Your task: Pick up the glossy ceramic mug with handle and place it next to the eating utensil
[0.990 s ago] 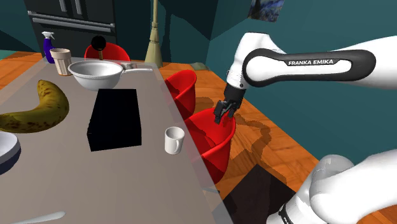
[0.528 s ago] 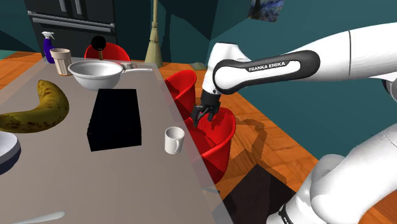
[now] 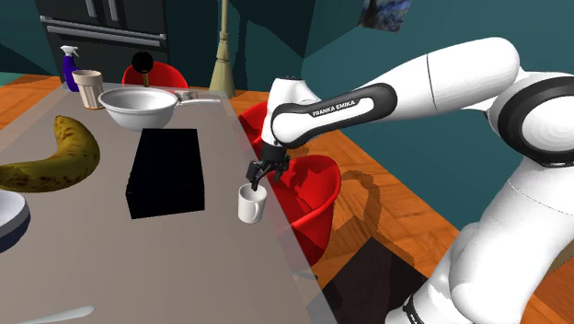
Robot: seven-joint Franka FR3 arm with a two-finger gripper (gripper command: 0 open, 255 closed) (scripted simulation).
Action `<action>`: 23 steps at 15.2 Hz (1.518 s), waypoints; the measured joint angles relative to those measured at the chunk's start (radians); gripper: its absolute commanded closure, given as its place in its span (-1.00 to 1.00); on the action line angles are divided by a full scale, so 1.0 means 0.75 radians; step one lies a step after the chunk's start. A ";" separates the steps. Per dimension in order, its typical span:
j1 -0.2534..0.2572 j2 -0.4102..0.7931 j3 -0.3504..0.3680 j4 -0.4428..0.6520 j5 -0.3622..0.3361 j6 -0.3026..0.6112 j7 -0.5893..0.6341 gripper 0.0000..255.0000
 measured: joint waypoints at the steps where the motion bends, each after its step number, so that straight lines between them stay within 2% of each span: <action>1: 0.003 0.015 0.003 -0.004 -0.001 0.018 0.006 -1.00; 7: 0.008 0.075 0.005 -0.039 -0.006 0.114 0.012 -1.00; 13: 0.010 0.084 0.006 -0.045 -0.006 0.129 0.014 -1.00; 14: 0.010 0.084 0.006 -0.045 -0.006 0.129 0.014 1.00; 23: 0.010 0.084 0.006 -0.045 -0.006 0.129 0.014 1.00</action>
